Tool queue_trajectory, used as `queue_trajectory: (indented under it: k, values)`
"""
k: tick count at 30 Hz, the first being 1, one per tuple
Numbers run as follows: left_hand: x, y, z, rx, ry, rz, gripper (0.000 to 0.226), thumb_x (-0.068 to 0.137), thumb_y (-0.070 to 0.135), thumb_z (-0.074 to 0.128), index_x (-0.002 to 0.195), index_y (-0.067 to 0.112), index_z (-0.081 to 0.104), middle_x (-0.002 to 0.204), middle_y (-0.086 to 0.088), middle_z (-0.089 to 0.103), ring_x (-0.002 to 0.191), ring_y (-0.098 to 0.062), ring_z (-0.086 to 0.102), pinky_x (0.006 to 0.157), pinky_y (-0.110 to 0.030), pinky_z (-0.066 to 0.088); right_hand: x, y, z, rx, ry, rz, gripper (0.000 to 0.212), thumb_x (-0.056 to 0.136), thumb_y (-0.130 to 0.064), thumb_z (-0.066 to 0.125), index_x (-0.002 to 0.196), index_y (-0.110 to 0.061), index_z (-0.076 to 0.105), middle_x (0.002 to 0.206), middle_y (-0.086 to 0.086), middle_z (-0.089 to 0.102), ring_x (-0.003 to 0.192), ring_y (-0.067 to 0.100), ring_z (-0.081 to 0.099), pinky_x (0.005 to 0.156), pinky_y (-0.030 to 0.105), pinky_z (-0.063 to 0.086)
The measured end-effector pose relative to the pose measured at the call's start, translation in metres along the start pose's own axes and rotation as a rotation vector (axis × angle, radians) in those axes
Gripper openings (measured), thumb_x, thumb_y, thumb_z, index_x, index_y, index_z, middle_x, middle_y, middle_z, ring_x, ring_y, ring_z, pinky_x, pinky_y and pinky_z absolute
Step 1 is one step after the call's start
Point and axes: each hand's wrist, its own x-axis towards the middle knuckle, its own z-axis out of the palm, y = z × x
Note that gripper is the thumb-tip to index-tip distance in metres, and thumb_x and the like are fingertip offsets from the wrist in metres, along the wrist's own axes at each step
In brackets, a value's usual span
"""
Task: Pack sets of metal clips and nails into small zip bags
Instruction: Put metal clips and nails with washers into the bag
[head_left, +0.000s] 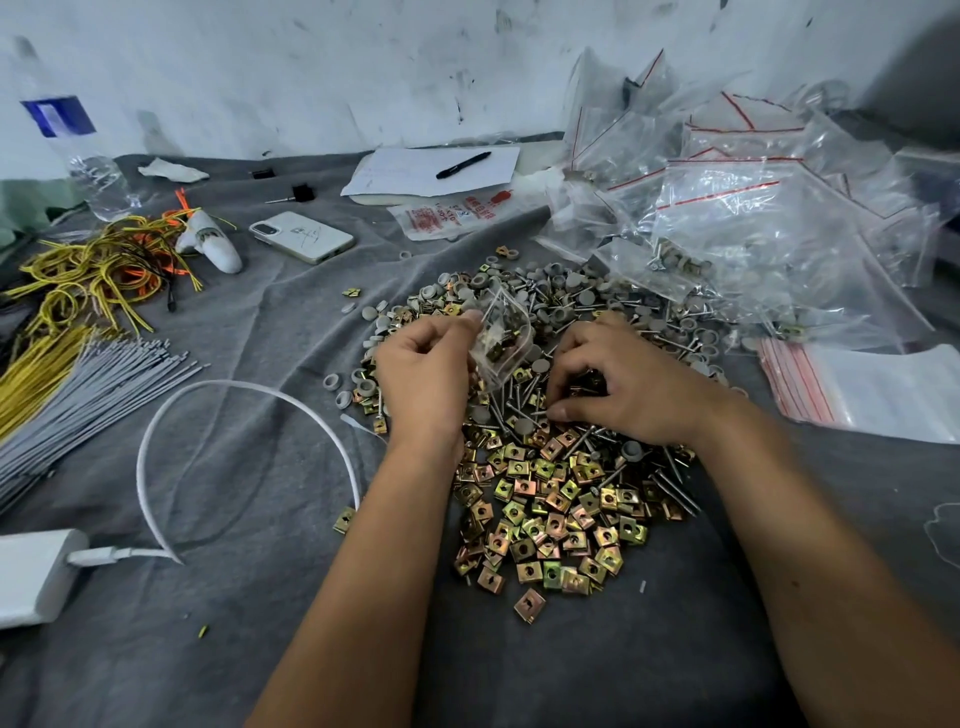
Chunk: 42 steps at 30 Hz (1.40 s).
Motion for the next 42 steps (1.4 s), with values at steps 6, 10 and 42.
queue_trajectory:
  k: [6, 10, 42]
  values:
    - [-0.005, 0.002, 0.003, 0.22, -0.007, 0.104, 0.02, 0.093, 0.018, 0.075, 0.074, 0.022, 0.075, 0.069, -0.007, 0.071, 0.061, -0.039, 0.065, 0.059, -0.055, 0.058, -0.001, -0.007, 0.0, 0.351, 0.488, -0.052, 0.005, 0.097, -0.019, 0.069, 0.101, -0.017, 0.068, 0.092, -0.009, 0.07, 0.087, 0.004, 0.067, 0.078, 0.02, 0.056]
    - [-0.01, 0.001, 0.008, 0.389, -0.056, 0.234, 0.014, 0.093, 0.02, 0.076, 0.079, 0.022, 0.077, 0.07, 0.003, 0.073, 0.064, -0.019, 0.069, 0.059, -0.037, 0.058, 0.0, -0.013, 0.001, 0.27, 0.547, -0.137, 0.011, 0.088, -0.017, 0.079, 0.099, -0.015, 0.076, 0.093, -0.008, 0.073, 0.088, 0.008, 0.07, 0.08, 0.036, 0.06]
    - [0.001, -0.003, 0.004, 0.095, 0.094, 0.086, 0.019, 0.09, 0.02, 0.077, 0.071, 0.017, 0.076, 0.061, -0.007, 0.058, 0.058, -0.02, 0.049, 0.062, -0.035, 0.045, 0.005, -0.024, 0.014, 0.069, 0.099, -0.084, 0.018, 0.097, -0.036, 0.065, 0.094, -0.018, 0.067, 0.097, -0.008, 0.058, 0.099, 0.014, 0.051, 0.093, 0.039, 0.042]
